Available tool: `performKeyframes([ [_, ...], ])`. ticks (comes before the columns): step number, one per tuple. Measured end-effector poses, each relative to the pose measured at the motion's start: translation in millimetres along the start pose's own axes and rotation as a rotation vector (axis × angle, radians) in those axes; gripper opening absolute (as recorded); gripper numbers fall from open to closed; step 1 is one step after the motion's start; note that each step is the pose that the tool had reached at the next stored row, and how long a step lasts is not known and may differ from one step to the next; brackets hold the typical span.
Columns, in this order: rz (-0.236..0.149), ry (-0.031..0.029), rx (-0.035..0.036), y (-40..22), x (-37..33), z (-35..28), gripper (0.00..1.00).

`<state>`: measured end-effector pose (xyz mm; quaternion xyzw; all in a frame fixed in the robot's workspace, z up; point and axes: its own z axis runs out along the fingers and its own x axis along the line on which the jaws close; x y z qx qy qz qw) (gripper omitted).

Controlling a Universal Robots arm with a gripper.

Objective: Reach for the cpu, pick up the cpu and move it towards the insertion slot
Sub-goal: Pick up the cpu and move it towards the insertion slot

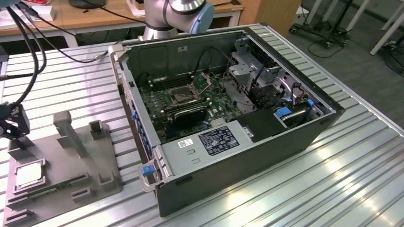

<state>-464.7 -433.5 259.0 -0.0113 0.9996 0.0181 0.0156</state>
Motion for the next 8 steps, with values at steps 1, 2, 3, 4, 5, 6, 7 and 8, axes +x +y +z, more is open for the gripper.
performKeyframes([
  [1,0.0,0.0001,0.0001,-0.1,0.0,1.5,0.65],
  [2,0.0,0.0,0.0001,-0.2,0.1,3.2,0.65],
  [3,0.0,0.0001,0.0001,-0.4,0.1,4.8,0.65],
  [4,0.0,0.0001,0.0001,-0.5,0.2,6.3,0.65],
  [5,0.0,0.0,0.0001,-0.6,0.2,7.9,0.65],
  [6,0.0,0.0001,0.0002,-0.7,0.3,9.3,0.65],
  [7,0.0,0.0001,0.0003,-0.8,0.3,10.6,0.65],
  [8,0.0,0.0002,0.0003,-0.9,0.4,12.1,0.65],
])
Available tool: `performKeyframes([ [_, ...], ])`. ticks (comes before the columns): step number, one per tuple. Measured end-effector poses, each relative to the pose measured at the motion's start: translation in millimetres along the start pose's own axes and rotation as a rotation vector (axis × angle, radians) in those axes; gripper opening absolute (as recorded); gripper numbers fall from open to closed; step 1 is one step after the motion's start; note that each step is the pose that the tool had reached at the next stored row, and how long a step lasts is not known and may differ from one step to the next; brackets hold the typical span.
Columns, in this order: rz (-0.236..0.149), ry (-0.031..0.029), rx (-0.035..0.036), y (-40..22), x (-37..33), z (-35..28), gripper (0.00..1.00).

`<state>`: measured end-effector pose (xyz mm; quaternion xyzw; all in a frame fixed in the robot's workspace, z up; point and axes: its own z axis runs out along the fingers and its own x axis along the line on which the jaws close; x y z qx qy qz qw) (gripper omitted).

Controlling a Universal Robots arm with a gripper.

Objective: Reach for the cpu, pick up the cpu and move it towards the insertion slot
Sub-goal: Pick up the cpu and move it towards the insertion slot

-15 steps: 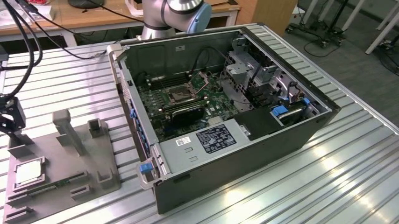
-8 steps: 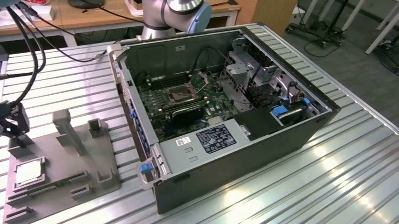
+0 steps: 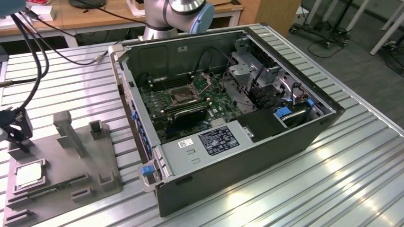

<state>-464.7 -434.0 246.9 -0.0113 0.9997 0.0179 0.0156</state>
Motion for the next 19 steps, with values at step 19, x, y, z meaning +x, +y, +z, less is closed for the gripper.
performKeyframes([
  [19,0.0,0.0019,0.0001,-11.8,-3.0,32.7,0.65],
])
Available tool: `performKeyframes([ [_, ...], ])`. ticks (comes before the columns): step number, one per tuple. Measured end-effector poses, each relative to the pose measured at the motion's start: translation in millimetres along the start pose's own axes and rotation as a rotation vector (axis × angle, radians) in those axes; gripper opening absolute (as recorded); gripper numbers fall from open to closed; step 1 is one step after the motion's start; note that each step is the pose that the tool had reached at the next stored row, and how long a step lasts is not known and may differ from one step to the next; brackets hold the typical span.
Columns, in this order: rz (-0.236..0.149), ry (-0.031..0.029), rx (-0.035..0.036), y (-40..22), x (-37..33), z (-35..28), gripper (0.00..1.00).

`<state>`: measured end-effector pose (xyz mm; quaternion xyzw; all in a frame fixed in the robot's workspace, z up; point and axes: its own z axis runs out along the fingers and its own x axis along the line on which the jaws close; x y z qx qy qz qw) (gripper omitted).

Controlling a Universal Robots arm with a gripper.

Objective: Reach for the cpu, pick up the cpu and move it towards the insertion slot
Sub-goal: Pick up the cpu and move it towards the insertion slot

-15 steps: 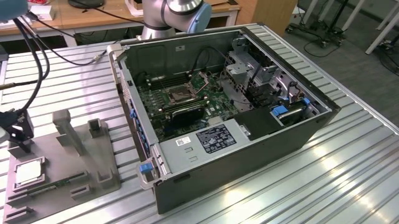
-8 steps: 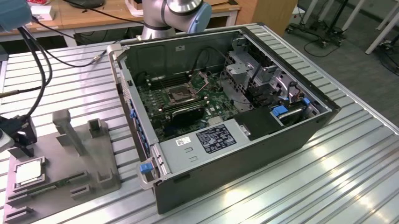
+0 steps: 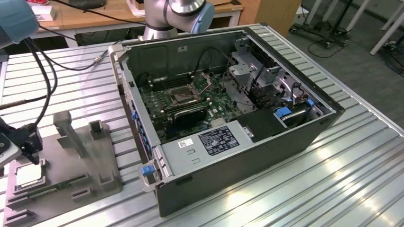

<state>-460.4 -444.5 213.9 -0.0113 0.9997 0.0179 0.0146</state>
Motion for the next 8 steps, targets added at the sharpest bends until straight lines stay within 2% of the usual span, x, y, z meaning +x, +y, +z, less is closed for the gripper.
performKeyframes([
  [1,0.0,0.0014,0.0,-0.1,-1.1,0.9,0.65],
  [5,-0.001,0.0142,-0.0001,-1.0,-1.3,5.6,0.65],
  [8,-0.002,0.0175,0.0001,-1.6,-1.5,10.2,0.65],
])
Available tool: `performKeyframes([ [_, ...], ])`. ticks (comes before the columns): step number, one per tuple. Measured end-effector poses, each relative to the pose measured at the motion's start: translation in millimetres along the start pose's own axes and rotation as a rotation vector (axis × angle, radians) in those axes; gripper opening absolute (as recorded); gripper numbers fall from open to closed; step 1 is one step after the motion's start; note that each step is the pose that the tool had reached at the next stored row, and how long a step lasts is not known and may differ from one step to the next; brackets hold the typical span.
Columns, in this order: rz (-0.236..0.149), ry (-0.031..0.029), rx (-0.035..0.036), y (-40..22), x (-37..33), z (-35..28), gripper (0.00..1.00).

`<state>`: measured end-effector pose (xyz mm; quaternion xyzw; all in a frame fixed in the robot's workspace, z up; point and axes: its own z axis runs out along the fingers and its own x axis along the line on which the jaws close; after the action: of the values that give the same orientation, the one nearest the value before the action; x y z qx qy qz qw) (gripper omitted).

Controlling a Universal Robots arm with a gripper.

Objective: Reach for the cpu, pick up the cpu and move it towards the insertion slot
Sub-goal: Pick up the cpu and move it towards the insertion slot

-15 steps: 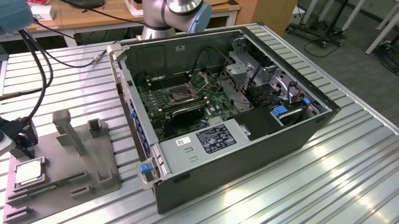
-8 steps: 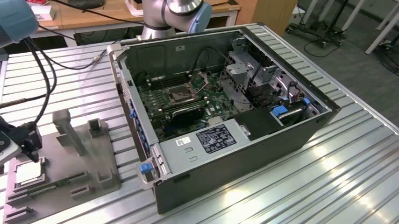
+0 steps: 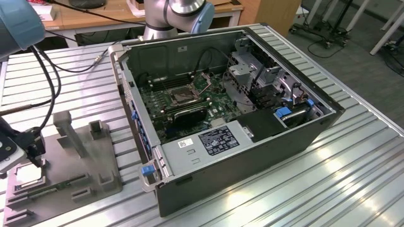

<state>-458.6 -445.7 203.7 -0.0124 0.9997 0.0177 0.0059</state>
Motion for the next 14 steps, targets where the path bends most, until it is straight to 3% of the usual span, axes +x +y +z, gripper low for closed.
performKeyframes([
  [5,0.002,-0.0002,0.0003,-1.3,-1.2,8.6,0.65],
  [14,0.003,-0.0001,0.0003,-2.0,-3.7,11.4,0.65],
])
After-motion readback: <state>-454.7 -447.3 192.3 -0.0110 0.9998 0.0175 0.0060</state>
